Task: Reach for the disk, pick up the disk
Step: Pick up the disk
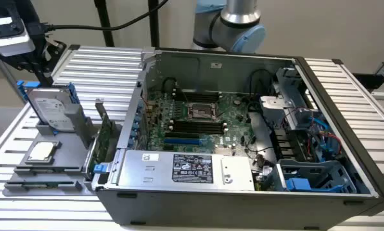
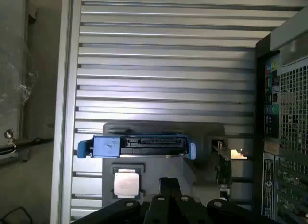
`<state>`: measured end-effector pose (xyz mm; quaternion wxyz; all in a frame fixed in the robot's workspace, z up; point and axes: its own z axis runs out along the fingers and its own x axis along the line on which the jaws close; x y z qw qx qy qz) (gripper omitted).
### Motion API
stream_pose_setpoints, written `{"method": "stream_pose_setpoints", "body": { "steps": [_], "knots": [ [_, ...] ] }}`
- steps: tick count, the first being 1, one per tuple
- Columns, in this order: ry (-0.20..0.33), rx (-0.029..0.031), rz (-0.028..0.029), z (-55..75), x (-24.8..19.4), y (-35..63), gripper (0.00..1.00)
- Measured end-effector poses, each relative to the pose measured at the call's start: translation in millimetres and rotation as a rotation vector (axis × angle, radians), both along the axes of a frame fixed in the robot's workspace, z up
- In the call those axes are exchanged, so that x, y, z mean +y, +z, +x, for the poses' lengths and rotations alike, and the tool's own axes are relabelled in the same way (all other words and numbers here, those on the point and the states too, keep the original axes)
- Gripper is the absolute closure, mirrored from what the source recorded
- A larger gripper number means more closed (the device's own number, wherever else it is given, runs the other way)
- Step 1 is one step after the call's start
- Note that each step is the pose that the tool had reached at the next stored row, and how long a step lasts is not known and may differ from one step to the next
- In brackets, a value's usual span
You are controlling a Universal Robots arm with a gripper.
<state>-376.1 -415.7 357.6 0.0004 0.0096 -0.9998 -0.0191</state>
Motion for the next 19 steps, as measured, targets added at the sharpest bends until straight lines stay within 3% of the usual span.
{"method": "stream_pose_setpoints", "body": {
  "steps": [13, 19],
  "knots": [
    [0.000, -0.0001, 0.0000, -0.2, 0.2, 0.0, 0.89],
    [0.000, -0.0002, 0.0000, -8.6, 8.1, 0.0, 0.89]
  ]
}}
